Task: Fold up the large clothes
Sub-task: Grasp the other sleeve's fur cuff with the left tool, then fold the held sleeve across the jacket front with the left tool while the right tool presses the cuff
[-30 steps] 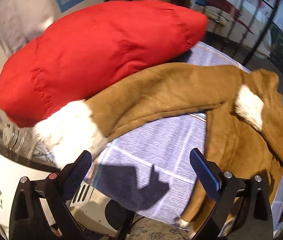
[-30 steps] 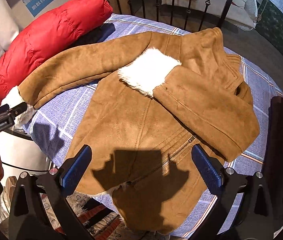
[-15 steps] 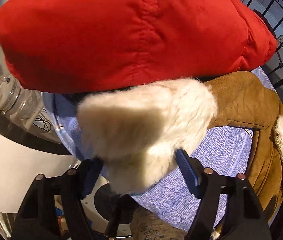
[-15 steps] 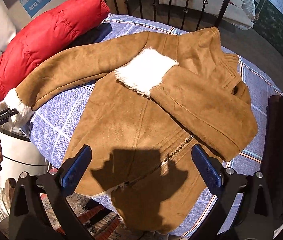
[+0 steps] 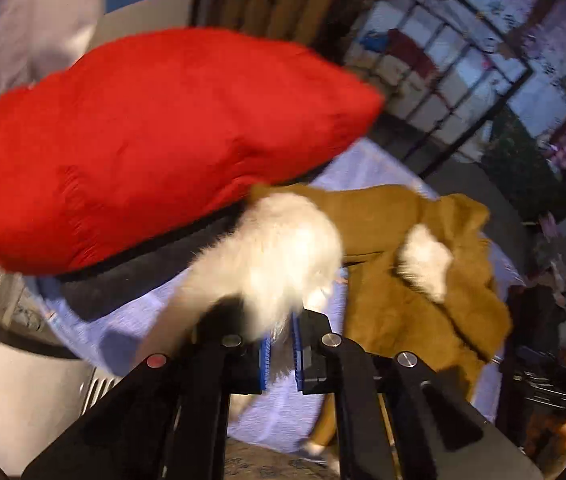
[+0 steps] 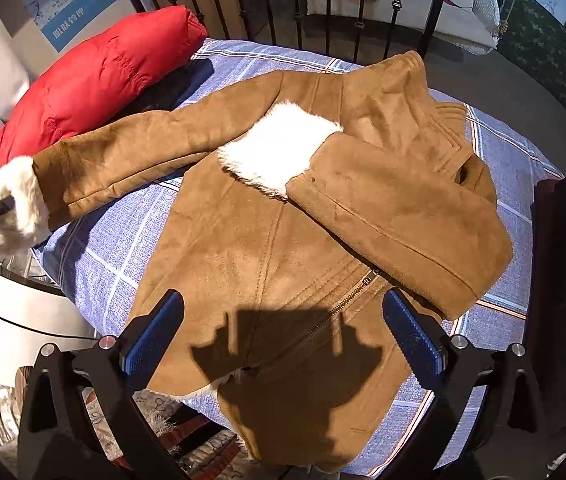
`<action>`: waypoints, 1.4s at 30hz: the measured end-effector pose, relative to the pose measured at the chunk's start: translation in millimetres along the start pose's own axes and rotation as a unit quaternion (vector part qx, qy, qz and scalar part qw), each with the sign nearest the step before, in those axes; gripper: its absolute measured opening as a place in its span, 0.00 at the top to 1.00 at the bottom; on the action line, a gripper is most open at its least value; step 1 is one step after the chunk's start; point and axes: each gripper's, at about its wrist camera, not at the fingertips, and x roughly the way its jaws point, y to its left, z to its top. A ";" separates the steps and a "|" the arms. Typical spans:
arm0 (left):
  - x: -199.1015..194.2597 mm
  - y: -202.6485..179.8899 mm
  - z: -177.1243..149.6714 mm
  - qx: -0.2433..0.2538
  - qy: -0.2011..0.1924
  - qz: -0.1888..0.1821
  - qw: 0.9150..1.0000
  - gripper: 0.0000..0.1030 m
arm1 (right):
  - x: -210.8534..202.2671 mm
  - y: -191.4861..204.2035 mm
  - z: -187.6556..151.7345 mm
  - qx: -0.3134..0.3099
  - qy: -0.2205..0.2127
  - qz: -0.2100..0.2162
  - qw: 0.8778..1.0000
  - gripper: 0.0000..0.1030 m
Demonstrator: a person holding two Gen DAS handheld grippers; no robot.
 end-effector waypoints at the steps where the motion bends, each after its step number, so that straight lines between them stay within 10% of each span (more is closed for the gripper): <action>1: -6.5 -32.3 6.5 0.034 -0.009 -0.022 0.999 0.92 | -0.1 -4.5 0.1 0.004 -0.001 -0.001 1.000 0.05; 8: 23.7 -223.1 31.8 0.166 -0.028 -0.174 0.970 0.93 | -10.6 -52.2 -0.5 0.059 -0.015 -0.022 0.998 0.08; 14: 104.7 -347.4 -13.9 0.227 0.093 -0.242 0.939 0.89 | -26.7 -110.9 -25.2 0.146 -0.028 -0.048 0.988 0.08; 19: 164.6 -379.3 -72.0 0.246 0.212 -0.226 0.918 0.37 | -25.8 -159.6 -65.1 0.239 -0.010 -0.054 0.969 0.08; 24: 146.7 -370.6 -81.6 0.282 0.199 -0.250 0.905 0.25 | -22.3 -181.2 -81.3 0.279 -0.013 -0.036 0.960 0.08; 27: 123.9 -339.0 -65.2 0.285 0.154 -0.246 0.913 0.24 | -14.4 -180.6 -73.4 0.288 -0.019 0.002 0.957 0.08; 33: 110.3 -227.7 -21.1 0.218 0.095 -0.139 0.961 0.23 | 27.2 -148.3 -31.1 0.254 -0.022 0.083 0.963 0.14; 38: 115.8 -150.2 -11.7 0.156 0.100 -0.058 0.981 0.24 | 76.7 -137.6 -2.1 0.244 -0.010 0.065 0.968 0.22; 41: 115.0 -122.6 -12.7 0.125 0.102 -0.038 0.986 0.24 | 101.3 -137.7 7.1 0.254 0.010 0.068 0.965 0.56; 42: 115.4 -117.2 -12.1 0.118 0.103 -0.036 0.987 0.24 | 102.2 -136.6 8.2 0.257 0.010 0.066 0.964 0.83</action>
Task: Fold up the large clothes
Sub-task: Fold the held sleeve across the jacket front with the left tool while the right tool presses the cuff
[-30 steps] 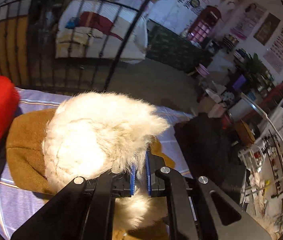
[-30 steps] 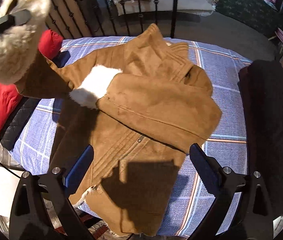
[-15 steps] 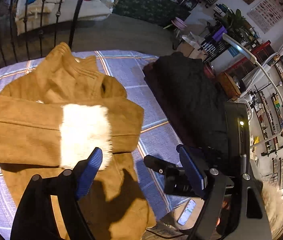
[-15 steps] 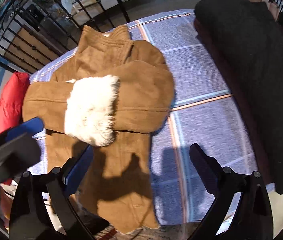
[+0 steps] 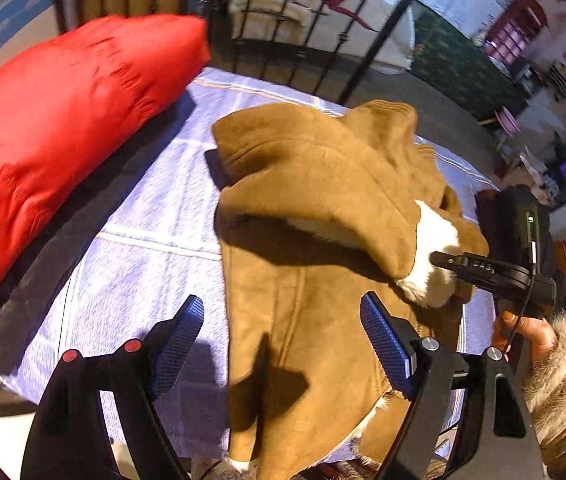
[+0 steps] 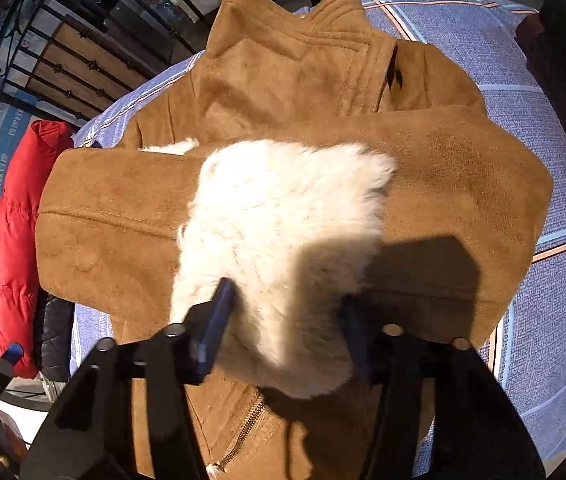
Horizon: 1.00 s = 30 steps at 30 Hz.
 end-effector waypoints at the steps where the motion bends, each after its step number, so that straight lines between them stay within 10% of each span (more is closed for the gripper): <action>1: 1.2 4.7 -0.7 -0.005 0.001 0.001 1.000 0.23 | -3.2 3.5 0.4 -0.009 -0.006 0.008 1.000 0.93; 4: -1.1 17.0 -0.4 -0.014 0.000 0.010 1.000 0.24 | -38.6 16.8 2.9 -0.056 -0.055 0.037 0.996 0.93; 9: 8.5 21.6 26.9 -0.012 -0.007 0.002 1.000 0.24 | -109.4 -9.6 31.5 -0.066 -0.144 -0.038 0.987 0.94; 17: 49.9 -23.5 71.0 0.046 0.006 -0.014 0.999 0.24 | -56.9 -56.5 47.0 -0.023 -0.037 -0.090 0.995 0.77; 21: 63.8 -51.8 86.5 0.081 0.004 -0.023 0.996 0.24 | -89.0 -46.6 32.1 -0.011 -0.099 -0.133 0.986 0.41; 24: 82.0 -75.9 95.3 0.111 0.009 -0.028 0.993 0.23 | -116.2 -26.6 27.5 -0.039 -0.152 -0.128 0.979 0.34; 30: 159.2 -97.8 100.2 0.130 0.081 0.030 0.988 0.23 | -55.5 11.4 27.4 -0.103 -0.075 -0.098 0.987 0.32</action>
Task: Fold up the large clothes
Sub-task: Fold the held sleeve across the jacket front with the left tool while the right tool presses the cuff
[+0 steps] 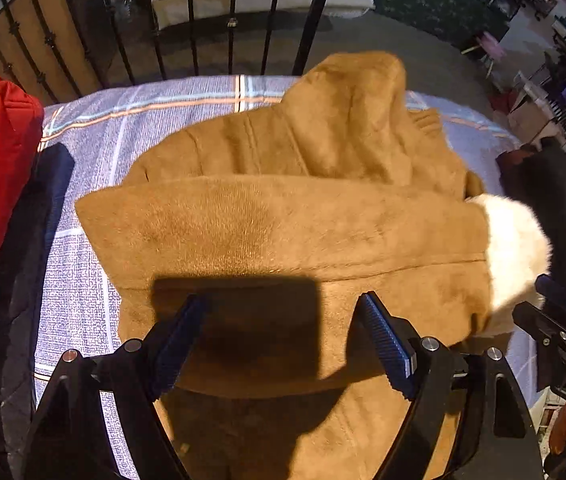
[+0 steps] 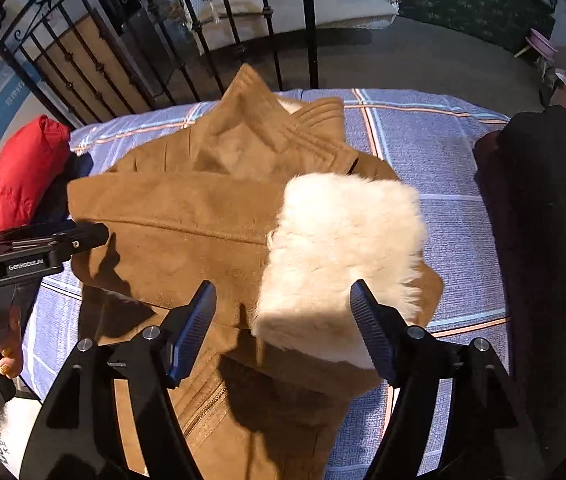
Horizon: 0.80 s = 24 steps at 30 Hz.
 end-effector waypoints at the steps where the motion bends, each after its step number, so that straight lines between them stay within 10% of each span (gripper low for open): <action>1: 12.2 3.1 1.6 -0.003 0.012 0.001 1.000 0.20 | 12.5 1.7 0.2 -0.001 0.012 -0.008 1.000 0.32; 8: 61.3 19.4 15.9 -0.017 0.062 -0.007 0.998 0.05 | 79.3 -0.2 15.7 -0.004 0.072 -0.070 0.995 0.30; 24: 54.0 15.7 -3.0 -0.009 0.020 -0.011 1.000 0.05 | 88.1 11.3 20.4 -0.010 0.065 -0.111 0.992 0.20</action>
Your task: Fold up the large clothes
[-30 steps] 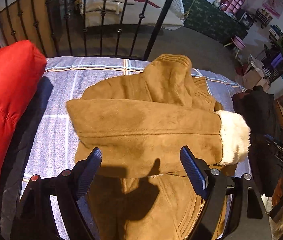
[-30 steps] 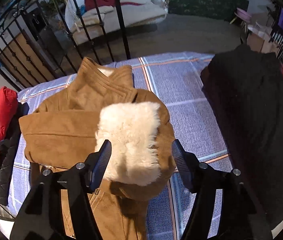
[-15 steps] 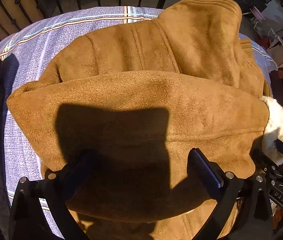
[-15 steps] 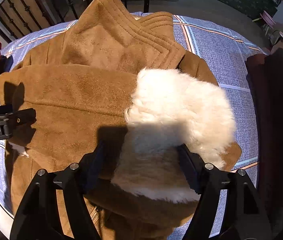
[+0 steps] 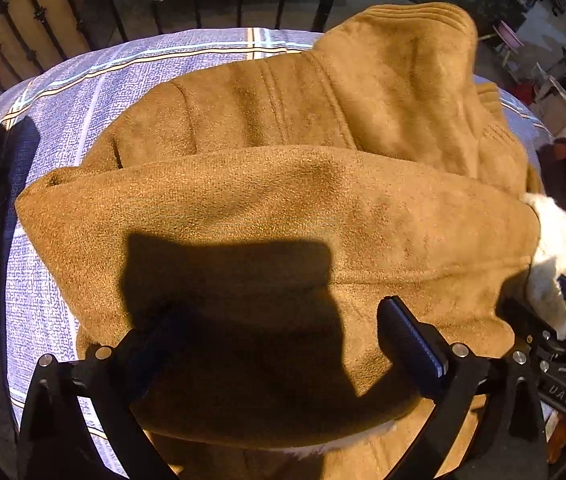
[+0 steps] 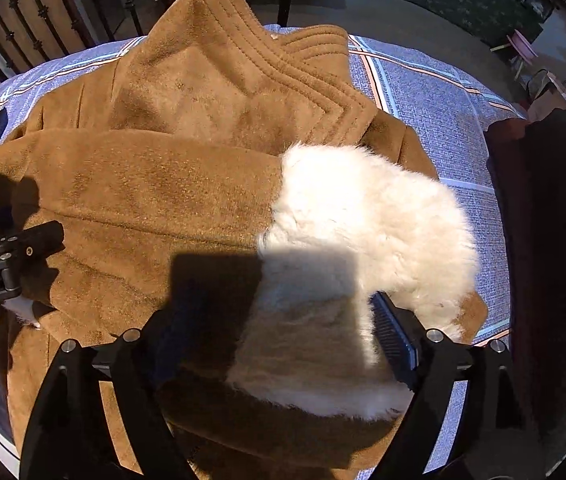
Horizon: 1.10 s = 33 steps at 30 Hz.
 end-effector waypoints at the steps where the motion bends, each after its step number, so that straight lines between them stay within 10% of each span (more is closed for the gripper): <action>1: -7.9 1.8 -0.8 -0.008 -0.002 -0.005 1.000 0.05 | -8.5 0.8 -1.9 0.001 -0.003 0.004 1.000 0.20; 11: -115.2 41.8 -126.8 -0.003 -0.071 -0.032 0.997 0.06 | -83.4 -37.0 -94.1 -0.002 -0.047 0.134 0.990 0.20; 20: -107.7 100.1 -273.5 -0.085 0.013 -0.033 0.996 0.25 | -52.5 -107.0 -241.2 0.061 0.051 0.216 0.973 0.20; 26: -82.4 60.9 -289.0 -0.065 0.036 -0.064 0.995 0.28 | -46.3 -99.2 -275.5 0.063 0.069 0.263 0.960 0.28; 33: -53.1 24.8 -280.0 -0.005 0.046 -0.016 0.999 0.27 | -13.4 -58.1 -267.5 0.028 0.101 0.305 0.946 0.35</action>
